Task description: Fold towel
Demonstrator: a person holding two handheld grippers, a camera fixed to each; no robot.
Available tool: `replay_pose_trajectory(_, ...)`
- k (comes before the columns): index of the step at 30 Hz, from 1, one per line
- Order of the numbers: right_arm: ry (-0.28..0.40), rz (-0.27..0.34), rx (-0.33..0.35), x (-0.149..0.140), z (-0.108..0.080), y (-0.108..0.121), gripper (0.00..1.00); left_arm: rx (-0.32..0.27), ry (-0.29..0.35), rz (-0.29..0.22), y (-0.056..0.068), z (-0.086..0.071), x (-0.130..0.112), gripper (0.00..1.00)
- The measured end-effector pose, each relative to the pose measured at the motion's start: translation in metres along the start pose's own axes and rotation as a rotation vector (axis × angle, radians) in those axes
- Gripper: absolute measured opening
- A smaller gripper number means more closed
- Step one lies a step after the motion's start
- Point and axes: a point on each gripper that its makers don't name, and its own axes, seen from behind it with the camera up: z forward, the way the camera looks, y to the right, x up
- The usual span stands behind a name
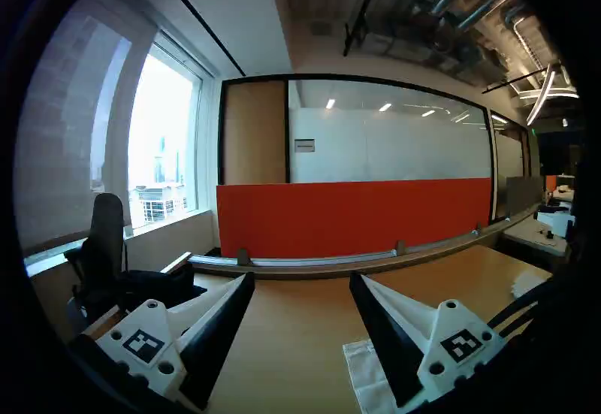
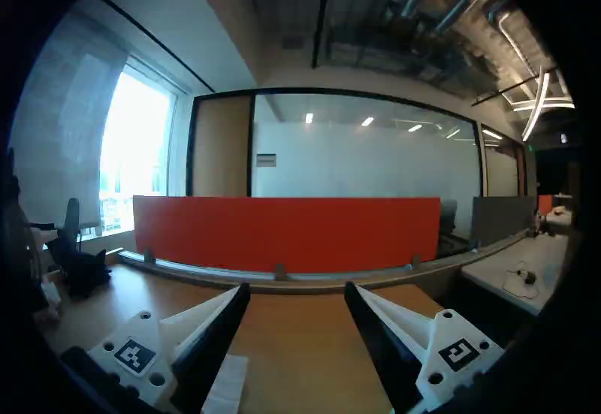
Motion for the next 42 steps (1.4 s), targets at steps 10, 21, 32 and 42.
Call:
replay_pose_trajectory(10,-0.112,-0.116,0.173,-0.043,-0.004,-0.043,0.98,-0.132,-0.098,0.065,0.029,0.002,-0.021,0.94)
replay_pose_trajectory(21,-0.226,-0.198,0.371,-0.061,-0.011,-0.084,0.98,-0.282,-0.188,0.115,0.061,0.000,-0.038,0.94)
replay_pose_trajectory(32,-0.327,-0.243,0.471,-0.103,-0.020,-0.103,0.98,-0.381,-0.285,0.174,0.086,-0.008,-0.080,0.94)
replay_pose_trajectory(42,-0.386,-0.263,0.518,-0.146,-0.028,-0.116,0.98,-0.428,-0.369,0.201,0.103,-0.021,-0.130,0.94)
